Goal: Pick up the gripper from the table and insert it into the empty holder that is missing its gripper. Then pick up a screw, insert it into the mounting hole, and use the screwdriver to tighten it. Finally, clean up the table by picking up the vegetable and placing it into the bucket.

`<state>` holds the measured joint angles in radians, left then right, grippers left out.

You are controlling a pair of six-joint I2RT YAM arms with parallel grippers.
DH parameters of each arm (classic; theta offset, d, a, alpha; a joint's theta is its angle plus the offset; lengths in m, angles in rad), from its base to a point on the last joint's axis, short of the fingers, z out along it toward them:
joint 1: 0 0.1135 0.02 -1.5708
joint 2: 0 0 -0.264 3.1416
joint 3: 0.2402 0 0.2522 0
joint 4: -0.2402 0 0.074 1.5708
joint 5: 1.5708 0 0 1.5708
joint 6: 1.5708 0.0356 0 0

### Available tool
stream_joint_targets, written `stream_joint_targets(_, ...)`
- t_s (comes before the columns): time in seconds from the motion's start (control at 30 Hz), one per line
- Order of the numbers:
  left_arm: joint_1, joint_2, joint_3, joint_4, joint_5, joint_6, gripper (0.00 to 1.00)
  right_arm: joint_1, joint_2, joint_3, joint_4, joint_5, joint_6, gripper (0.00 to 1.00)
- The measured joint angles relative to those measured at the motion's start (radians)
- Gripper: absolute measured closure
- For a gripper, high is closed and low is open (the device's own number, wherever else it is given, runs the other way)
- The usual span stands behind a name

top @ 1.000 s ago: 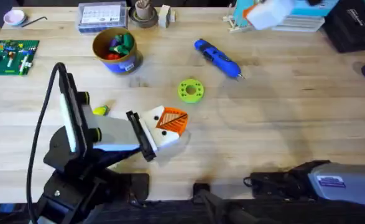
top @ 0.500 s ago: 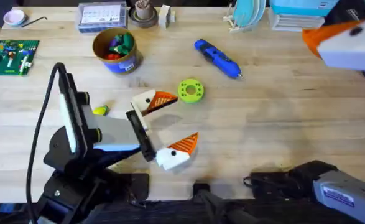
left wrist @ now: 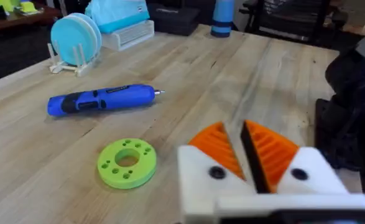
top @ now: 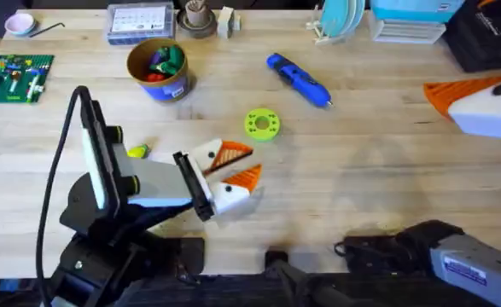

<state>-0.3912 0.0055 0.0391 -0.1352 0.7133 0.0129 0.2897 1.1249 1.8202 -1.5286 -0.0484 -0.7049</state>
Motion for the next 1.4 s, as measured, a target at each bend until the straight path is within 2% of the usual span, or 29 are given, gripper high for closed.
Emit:
stream_joint_targets(0.03,0.0,0.0,0.0,0.0,0.0,0.0,0.862,0.0,0.0,0.0,-0.002,0.0,0.002,0.008)
stream_joint_targets(0.07,0.0,0.0,0.0,0.0,0.0,0.005,0.965,0.0,0.0,0.0,-0.006,0.0,0.003,0.008)
stream_joint_targets(0.13,0.0,0.0,0.0,0.0,0.0,0.005,0.994,0.0,0.0,0.0,-0.013,0.0,0.005,0.007)
stream_joint_targets(0.3,0.0,0.0,0.0,0.0,0.0,0.007,0.219,0.0,0.0,0.0,-0.017,0.0,0.006,0.007)
stream_joint_targets(0.33,0.0,0.0,0.0,0.0,0.0,0.007,0.089,0.0,0.0,0.0,-0.017,0.0,0.006,0.007)
stream_joint_targets(0.37,0.0,0.0,0.0,0.0,0.0,0.006,0.024,0.0,0.0,0.0,-0.017,0.0,0.006,0.007)
stream_joint_targets(0.63,0.0,0.0,0.0,0.008,-0.018,0.005,0.008,0.0,0.0,0.0,-0.017,0.0,0.006,0.007)
stream_joint_targets(0.7,0.0,0.0,0.004,0.004,-0.049,-0.006,0.009,0.0,0.0,0.0,-0.016,0.0,0.006,0.007)
stream_joint_targets(0.8,0.0,0.0,0.052,-0.073,-0.146,-0.033,0.009,0.0,0.0,0.0,-0.016,0.0,0.006,0.007)
stream_joint_targets(0.9,0.0,0.018,0.16,-0.201,-0.274,-0.052,0.009,0.0,0.002,0.0,-0.015,0.0,0.006,0.007)
stream_joint_targets(1.03,0.0,0.13,0.364,-0.412,-0.441,-0.064,0.009,0.0,0.024,0.0,-0.007,0.0,0.006,0.009)
stream_joint_targets(1.27,0.0,0.465,0.741,-0.742,-0.713,-0.081,0.01,0.0,0.116,0.0,0.004,0.0,0.007,0.009)
stream_joint_targets(1.4,0.0,0.641,0.91,-0.856,-0.801,-0.094,0.007,0.0,0.149,0.0,0.006,0.0,0.01,0.009)
